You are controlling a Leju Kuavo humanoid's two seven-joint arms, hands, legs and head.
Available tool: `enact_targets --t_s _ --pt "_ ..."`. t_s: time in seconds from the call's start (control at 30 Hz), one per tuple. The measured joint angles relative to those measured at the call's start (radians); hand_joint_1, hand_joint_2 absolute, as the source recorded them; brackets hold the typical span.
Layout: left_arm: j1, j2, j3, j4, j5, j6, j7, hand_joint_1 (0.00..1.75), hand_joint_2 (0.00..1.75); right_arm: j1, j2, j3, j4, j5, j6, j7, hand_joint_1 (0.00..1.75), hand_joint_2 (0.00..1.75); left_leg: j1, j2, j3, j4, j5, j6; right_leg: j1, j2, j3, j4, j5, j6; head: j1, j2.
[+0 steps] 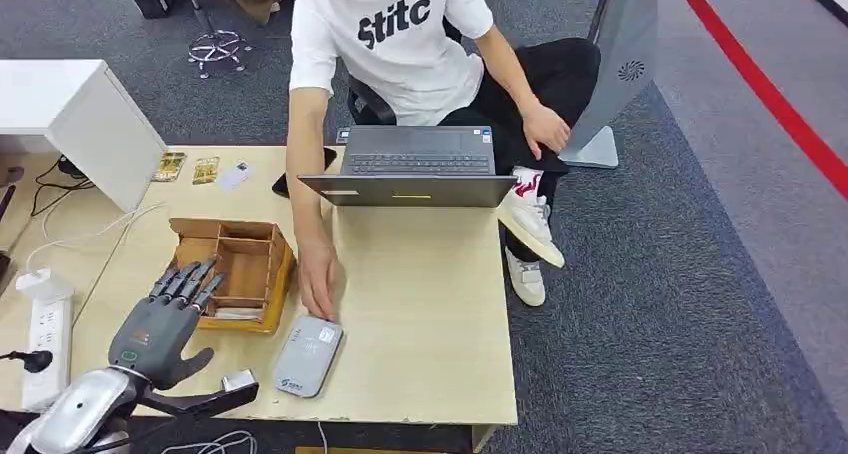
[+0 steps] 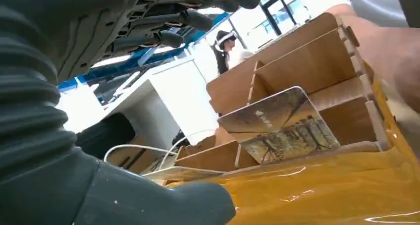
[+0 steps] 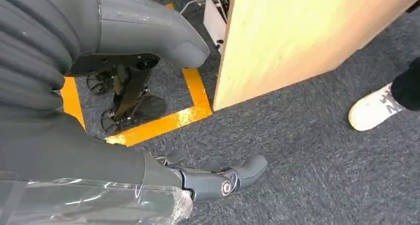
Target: Pass the card to the sensor for recognition and then transmit it.
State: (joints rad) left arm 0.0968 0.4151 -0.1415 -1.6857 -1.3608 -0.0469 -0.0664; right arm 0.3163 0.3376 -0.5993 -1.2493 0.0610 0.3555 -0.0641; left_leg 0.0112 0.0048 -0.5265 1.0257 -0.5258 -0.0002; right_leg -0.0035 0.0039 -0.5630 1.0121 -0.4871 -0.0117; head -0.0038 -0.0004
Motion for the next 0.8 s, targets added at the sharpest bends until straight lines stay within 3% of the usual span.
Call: enact_targets --t_s 0.8 --pt "-0.060 -0.120 0.001 0.079 -0.066 -0.053 0.026 0.00 1.75 -0.020 0.000 0.019 0.010 0.014 -0.010 0.005 0.00 1.75 0.000 0.000 0.000 0.000 0.000 0.000 0.000 0.000 0.000 0.000 0.000 0.000 0.000 0.000"
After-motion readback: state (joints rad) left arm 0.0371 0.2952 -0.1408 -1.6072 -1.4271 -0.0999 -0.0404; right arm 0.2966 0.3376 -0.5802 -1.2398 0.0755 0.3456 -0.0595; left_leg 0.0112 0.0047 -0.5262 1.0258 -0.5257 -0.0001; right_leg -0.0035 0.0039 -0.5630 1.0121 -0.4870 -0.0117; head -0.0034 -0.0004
